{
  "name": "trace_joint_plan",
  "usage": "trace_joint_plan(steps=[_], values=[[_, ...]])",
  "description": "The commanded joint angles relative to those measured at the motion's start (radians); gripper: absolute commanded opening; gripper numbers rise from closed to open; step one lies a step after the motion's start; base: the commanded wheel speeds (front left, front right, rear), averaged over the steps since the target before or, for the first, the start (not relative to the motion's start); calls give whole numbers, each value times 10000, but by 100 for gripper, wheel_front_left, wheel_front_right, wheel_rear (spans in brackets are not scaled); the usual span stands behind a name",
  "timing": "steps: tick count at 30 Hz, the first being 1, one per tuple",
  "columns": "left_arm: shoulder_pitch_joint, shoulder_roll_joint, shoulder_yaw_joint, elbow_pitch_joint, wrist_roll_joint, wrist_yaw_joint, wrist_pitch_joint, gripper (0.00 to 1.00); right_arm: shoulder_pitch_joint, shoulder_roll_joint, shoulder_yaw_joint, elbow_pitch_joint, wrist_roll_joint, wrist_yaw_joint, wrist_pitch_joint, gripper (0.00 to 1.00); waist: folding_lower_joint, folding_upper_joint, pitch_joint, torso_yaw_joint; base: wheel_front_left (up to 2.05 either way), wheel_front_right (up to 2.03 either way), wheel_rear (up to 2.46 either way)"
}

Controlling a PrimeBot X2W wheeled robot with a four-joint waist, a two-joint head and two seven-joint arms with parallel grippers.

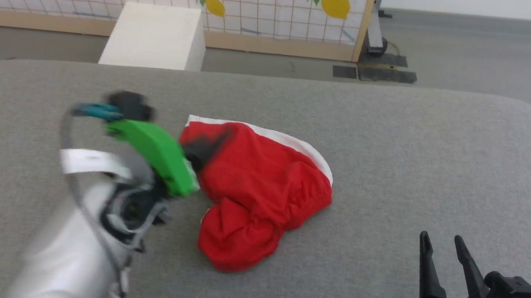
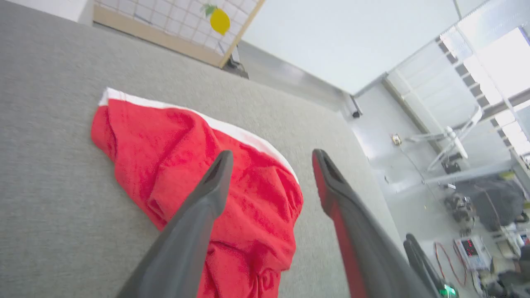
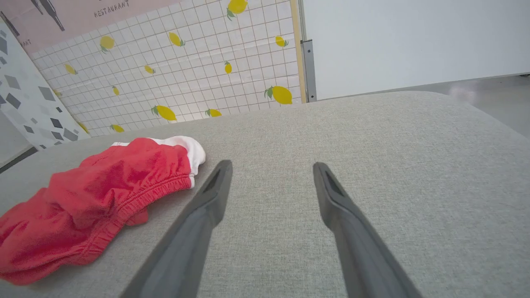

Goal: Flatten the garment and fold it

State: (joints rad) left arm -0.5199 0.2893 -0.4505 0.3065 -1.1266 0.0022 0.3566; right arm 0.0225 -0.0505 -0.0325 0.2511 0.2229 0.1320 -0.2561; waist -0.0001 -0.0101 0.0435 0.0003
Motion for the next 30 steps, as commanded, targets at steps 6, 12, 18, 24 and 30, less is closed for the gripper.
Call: trace_joint_plan(steps=[6,12,18,24,30], values=[[1102,1253,847,-524,1963,41,-3533,100,170,3,45,70,125,-13,-57,100,1,101,-395,297,0,0,0],[2524,1375,911,-516,3679,421,-5989,100,281,3,103,467,72,-13,-57,100,1,101,-550,437,0,0,0],[3911,717,1942,-1451,5293,1100,-6177,100,23,3,-39,976,83,-13,256,100,1,101,-536,489,0,0,0],[5238,-328,3059,-2318,6323,1045,-6181,100,-840,3,135,1133,128,-13,1841,100,1,101,-412,624,0,0,0],[5543,-967,3514,-2417,6873,571,-6182,100,-2759,3,822,1777,-249,-13,4525,100,1,101,-24,946,0,0,0]])
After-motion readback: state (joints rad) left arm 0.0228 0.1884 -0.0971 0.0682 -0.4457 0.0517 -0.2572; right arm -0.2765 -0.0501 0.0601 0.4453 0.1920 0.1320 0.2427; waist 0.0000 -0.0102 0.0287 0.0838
